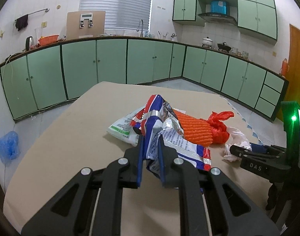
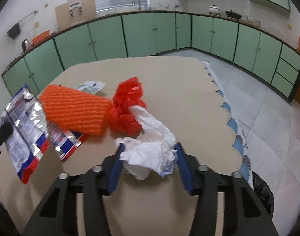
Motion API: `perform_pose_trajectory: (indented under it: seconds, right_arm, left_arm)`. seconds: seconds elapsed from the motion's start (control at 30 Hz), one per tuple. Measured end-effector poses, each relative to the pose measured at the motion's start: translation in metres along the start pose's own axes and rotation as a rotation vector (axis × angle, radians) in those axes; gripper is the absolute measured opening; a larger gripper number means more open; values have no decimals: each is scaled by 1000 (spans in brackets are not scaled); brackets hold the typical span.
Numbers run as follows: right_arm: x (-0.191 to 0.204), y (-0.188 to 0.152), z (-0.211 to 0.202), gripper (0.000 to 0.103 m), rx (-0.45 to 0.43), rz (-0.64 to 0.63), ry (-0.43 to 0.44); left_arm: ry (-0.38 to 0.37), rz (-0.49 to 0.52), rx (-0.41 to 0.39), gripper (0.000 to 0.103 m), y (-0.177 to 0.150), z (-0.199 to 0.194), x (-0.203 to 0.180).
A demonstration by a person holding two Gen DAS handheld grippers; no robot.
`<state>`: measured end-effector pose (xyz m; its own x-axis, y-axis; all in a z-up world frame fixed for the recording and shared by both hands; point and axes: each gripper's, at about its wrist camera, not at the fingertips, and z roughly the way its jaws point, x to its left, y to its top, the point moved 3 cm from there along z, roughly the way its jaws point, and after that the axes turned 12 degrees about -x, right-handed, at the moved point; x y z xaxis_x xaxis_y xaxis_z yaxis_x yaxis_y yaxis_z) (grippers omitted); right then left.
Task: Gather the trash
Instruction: 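Grasp the crumpled white tissue with the right tool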
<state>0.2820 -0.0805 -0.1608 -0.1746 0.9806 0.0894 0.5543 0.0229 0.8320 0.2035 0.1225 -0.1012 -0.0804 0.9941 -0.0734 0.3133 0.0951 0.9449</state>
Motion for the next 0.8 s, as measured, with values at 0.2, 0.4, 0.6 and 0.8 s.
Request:
perform_pose_trajectory:
  seconds: [0.2,0.4,0.6,0.8]
  right_arm:
    - [0,-7,-16,33,-9,26,40]
    - [-4,0,-47,33,-64,52,56]
    - [-13,11,-80,33,-122,54,49]
    - [-33,17,-114,33,-176,64,15]
  left_arm:
    - [-3,6,-4,12,0,-4,-4]
    - [-24,18,-17,12,3,-12,-15]
    - [-56,30,-38,12,9,-22,-32]
    - [-106,49,-54,12,13,-31,-58]
